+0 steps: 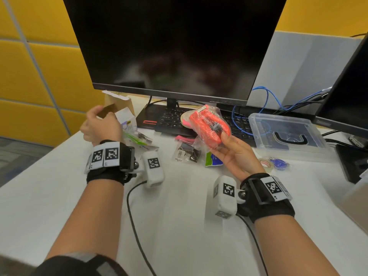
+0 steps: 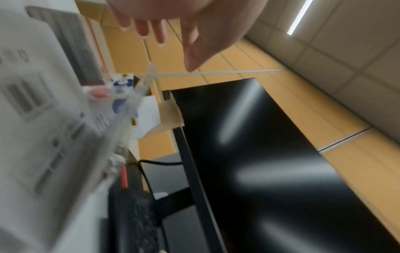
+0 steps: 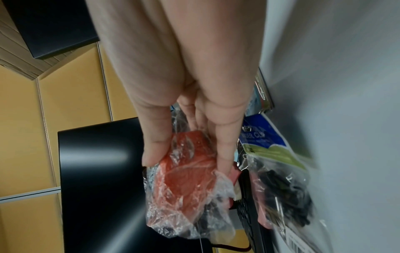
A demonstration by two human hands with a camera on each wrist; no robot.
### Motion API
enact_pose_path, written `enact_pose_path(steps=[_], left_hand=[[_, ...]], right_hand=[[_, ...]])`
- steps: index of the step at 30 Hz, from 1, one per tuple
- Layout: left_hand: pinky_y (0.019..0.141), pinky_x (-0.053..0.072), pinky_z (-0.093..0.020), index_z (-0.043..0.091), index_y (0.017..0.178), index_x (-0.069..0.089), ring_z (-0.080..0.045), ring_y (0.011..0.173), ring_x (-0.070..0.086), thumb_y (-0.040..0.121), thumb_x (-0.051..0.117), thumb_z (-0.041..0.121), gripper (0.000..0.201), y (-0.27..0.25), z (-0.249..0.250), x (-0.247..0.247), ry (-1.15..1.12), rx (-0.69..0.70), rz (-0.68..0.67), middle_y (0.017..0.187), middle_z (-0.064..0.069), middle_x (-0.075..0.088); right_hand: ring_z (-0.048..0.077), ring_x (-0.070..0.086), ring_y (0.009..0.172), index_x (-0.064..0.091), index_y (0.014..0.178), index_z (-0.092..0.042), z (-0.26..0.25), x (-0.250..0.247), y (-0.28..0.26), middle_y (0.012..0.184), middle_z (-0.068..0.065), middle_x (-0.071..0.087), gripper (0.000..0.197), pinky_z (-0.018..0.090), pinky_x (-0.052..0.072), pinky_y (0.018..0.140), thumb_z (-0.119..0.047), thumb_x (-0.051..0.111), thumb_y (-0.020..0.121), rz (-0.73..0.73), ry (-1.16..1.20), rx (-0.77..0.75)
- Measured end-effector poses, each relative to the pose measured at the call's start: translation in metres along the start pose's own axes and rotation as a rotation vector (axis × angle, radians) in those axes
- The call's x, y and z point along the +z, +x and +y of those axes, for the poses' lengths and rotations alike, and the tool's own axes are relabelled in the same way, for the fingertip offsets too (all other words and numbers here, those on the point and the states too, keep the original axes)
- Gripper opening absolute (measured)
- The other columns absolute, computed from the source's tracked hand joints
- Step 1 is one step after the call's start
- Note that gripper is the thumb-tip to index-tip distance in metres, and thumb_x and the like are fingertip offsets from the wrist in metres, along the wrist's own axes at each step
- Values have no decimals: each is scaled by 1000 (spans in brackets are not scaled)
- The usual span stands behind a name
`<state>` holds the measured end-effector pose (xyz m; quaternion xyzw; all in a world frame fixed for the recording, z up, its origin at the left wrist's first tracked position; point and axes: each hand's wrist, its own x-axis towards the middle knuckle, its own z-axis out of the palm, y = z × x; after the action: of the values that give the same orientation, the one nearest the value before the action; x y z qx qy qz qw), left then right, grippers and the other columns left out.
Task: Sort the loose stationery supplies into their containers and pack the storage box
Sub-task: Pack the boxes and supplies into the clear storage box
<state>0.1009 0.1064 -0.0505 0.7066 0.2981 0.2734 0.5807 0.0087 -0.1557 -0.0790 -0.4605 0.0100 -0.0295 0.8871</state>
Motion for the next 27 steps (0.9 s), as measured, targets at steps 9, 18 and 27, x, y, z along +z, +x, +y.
enact_pose_path(steps=[9,18,27], left_hand=[[116,5,-52,31,145,33,-36,144,2,90,50,53,62,12,-32,9,526,77,-451,157,-13,8],[112,-2,-60,29,148,22,-33,145,-2,89,26,65,70,-27,-27,29,636,139,-553,158,-7,9],[114,18,-48,10,118,62,-37,131,36,96,41,37,41,8,-6,25,622,251,-576,135,-18,49]], right_hand=[[19,68,94,58,114,-4,0,-1,0,107,12,69,37,33,56,84,-16,58,79,18,-13,10],[21,66,97,60,110,-5,2,-4,-1,108,12,68,34,35,53,89,-18,59,79,49,-46,14],[25,63,107,57,116,-4,-1,-8,-1,114,14,66,41,37,52,90,-19,60,77,57,-37,13]])
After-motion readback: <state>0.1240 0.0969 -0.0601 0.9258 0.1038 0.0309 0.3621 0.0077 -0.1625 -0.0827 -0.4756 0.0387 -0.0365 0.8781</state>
